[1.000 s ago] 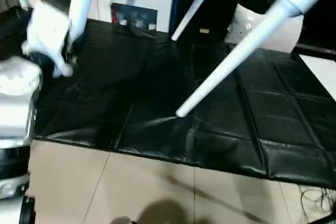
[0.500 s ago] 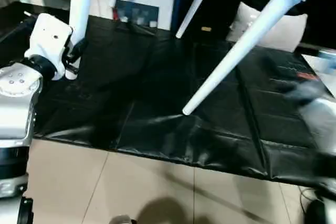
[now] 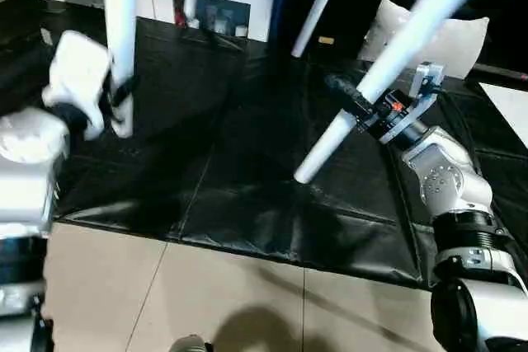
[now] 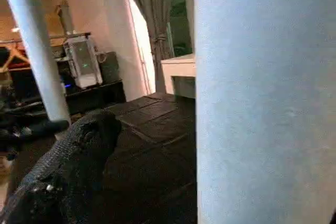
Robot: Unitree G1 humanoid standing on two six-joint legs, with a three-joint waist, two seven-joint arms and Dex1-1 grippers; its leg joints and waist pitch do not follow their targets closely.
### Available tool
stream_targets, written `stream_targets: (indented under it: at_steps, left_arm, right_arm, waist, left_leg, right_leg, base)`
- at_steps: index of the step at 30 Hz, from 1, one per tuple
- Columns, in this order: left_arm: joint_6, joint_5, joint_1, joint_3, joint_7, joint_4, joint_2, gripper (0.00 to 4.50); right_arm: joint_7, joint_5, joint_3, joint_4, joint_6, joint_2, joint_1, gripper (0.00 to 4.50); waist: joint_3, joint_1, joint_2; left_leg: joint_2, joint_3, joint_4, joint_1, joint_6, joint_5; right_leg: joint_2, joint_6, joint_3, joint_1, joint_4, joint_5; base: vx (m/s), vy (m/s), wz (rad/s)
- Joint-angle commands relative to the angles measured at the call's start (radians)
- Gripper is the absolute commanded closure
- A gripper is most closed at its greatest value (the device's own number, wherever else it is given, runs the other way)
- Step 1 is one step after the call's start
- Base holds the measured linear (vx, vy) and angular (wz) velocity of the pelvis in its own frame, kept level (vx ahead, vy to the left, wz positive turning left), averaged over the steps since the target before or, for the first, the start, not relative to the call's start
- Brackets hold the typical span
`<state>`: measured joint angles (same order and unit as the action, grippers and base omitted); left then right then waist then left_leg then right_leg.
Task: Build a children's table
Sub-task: Flip table
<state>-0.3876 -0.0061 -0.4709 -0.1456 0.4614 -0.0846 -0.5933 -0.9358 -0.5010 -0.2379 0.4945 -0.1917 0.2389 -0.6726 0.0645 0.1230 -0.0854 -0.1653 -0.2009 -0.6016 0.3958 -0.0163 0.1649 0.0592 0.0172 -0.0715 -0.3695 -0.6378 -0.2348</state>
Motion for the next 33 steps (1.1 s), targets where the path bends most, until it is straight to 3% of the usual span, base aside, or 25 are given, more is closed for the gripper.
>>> stream_targets:
  at_steps: [1,5,12,14,15,17,18,20,21,24,27,28,29,31,32,33]
  left_arm:
    - [0.007,0.013,0.033,0.068,0.028,0.028,0.008,2.96]
    - [-0.013,0.004,0.091,0.035,0.015,0.062,0.006,2.96]
    - [-0.002,-0.023,0.128,-0.006,0.013,0.039,0.003,2.96]
    - [0.016,-0.051,0.13,-0.028,0.015,0.007,0.016,2.96]
    - [0.028,-0.06,0.131,-0.039,0.015,-0.007,0.019,2.61]
    - [0.058,-0.071,0.141,-0.056,0.026,-0.025,0.014,2.26]
    - [0.058,-0.071,0.141,-0.056,0.026,-0.025,0.014,2.19]
    - [0.061,-0.134,0.189,-0.118,0.053,0.024,0.026,1.96]
    - [0.067,-0.166,0.226,-0.144,0.078,0.06,0.028,1.89]
    - [0.09,-0.223,0.308,-0.191,0.12,0.115,0.033,1.62]
    - [0.096,-0.351,0.456,-0.29,0.162,0.229,0.091,1.44]
    - [0.097,-0.358,0.465,-0.295,0.165,0.237,0.096,1.37]
    - [0.094,-0.429,0.552,-0.328,0.188,0.314,0.135,1.31]
    - [0.068,-0.483,0.618,-0.334,0.196,0.387,0.165,1.17]
    - [0.054,-0.508,0.654,-0.32,0.207,0.428,0.173,1.1]
    - [0.017,-0.571,0.729,-0.275,0.233,0.515,0.184,1.02]
  right_arm:
    - [-0.031,-0.047,0.034,-0.148,-0.037,0.004,0.009,0.0]
    - [-0.044,-0.062,0.06,-0.272,-0.088,0.011,0.061,0.0]
    - [-0.007,-0.05,0.1,-0.376,-0.126,0.013,0.126,0.0]
    - [0.041,-0.002,0.117,-0.385,-0.111,0.003,0.155,0.0]
    - [0.065,0.011,0.119,-0.39,-0.107,-0.002,0.169,0.0]
    - [0.102,0.052,0.127,-0.396,-0.082,-0.004,0.205,0.0]
    - [0.102,0.052,0.127,-0.396,-0.082,-0.004,0.205,0.0]
    - [0.122,0.108,0.125,-0.402,-0.019,0.013,0.287,0.0]
    - [0.125,0.107,0.11,-0.413,-0.001,0.015,0.329,0.0]
    - [0.119,0.07,0.071,-0.453,0.015,0.007,0.408,0.0]
    - [0.077,0.027,0.054,-0.581,0.013,0.021,0.563,0.0]
    - [0.076,0.023,0.054,-0.59,0.01,0.022,0.572,0.0]
    - [0.068,-0.009,0.05,-0.677,-0.015,0.031,0.654,0.0]
    - [0.074,-0.036,0.055,-0.745,-0.044,0.035,0.711,0.0]
    - [0.077,-0.054,0.064,-0.778,-0.063,0.04,0.737,0.0]
    - [0.074,-0.09,0.094,-0.84,-0.11,0.053,0.789,0.0]
  waist:
    - [-0.069,-0.007,0.019]
    - [-0.071,-0.005,0.026]
    - [-0.067,-0.011,0.006]
    - [-0.066,-0.012,0.01]
    - [-0.064,-0.016,0.001]
    - [-0.064,-0.016,0.013]
    - [-0.063,-0.018,0.01]
    - [-0.062,-0.017,0.024]
    - [-0.063,-0.018,0.016]
    - [-0.065,-0.018,0.014]
    - [-0.06,-0.015,0.012]
    - [-0.057,-0.014,0.012]
    - [-0.048,-0.018,0.013]
    - [-0.037,-0.017,0.014]
    - [-0.026,-0.022,0.012]
    - [-0.025,-0.023,0.01]
  left_leg:
    - [-0.086,0.041,0.078,-0.044,-0.025,0.15]
    - [-0.085,0.039,0.077,-0.047,-0.03,0.15]
    - [-0.084,0.039,0.08,-0.043,-0.041,0.179]
    - [-0.084,0.04,0.081,-0.043,-0.045,0.169]
    - [-0.083,0.038,0.082,-0.042,-0.049,0.175]
    - [-0.084,0.041,0.084,-0.046,-0.061,0.199]
    - [-0.086,0.042,0.088,-0.048,-0.075,0.23]
    - [-0.086,0.045,0.09,-0.049,-0.091,0.259]
    - [-0.088,0.044,0.091,-0.049,-0.102,0.269]
    - [-0.087,0.043,0.091,-0.044,-0.081,0.264]
    - [-0.091,0.043,0.091,-0.042,-0.056,0.275]
    - [-0.092,0.044,0.093,-0.041,-0.052,0.278]
    - [-0.091,0.043,0.098,-0.043,-0.05,0.331]
    - [-0.095,0.049,0.103,-0.047,-0.064,0.416]
    - [-0.092,0.054,0.103,-0.056,-0.079,0.501]
    - [-0.088,0.06,0.099,-0.062,-0.088,0.539]
  right_leg:
    - [0.104,0.183,0.059,0.022,0.064,-0.03]
    - [0.101,0.189,0.058,0.015,0.063,-0.002]
    - [0.104,0.171,0.06,0.016,0.071,-0.075]
    - [0.103,0.165,0.06,0.014,0.07,-0.076]
    - [0.102,0.158,0.061,0.012,0.074,-0.089]
    - [0.105,0.15,0.062,0.009,0.075,-0.11]
    - [0.102,0.141,0.061,0.008,0.078,-0.132]
    - [0.104,0.137,0.062,0.006,0.078,-0.131]
    - [0.105,0.138,0.062,0.009,0.078,-0.114]
    - [0.103,0.159,0.062,0.015,0.075,-0.053]
    - [0.106,0.168,0.065,0.017,0.081,-0.07]
    - [0.106,0.167,0.066,0.018,0.082,-0.076]
    - [0.103,0.157,0.066,0.01,0.093,-0.151]
    - [0.109,0.131,0.07,0.007,0.111,-0.296]
    - [0.111,0.111,0.072,-0.003,0.128,-0.434]
    - [0.119,0.082,0.074,-0.004,0.141,-0.546]
  base:
    - [0.0,0.0,0.0]
    - [0.0,0.0,0.0]
    - [0.0,0.0,0.0]
    - [0.0,0.0,0.0]
    - [0.0,0.0,0.0]
    - [0.0,0.0,0.0]
    - [0.0,0.0,0.0]
    - [0.0,0.0,0.0]
    - [0.0,0.0,0.0]
    - [0.0,0.0,0.0]
    - [0.0,0.0,0.0]
    - [0.0,0.0,0.0]
    - [0.0,0.0,0.0]
    - [0.0,0.0,0.0]
    - [0.0,0.0,0.0]
    - [0.0,0.0,0.0]
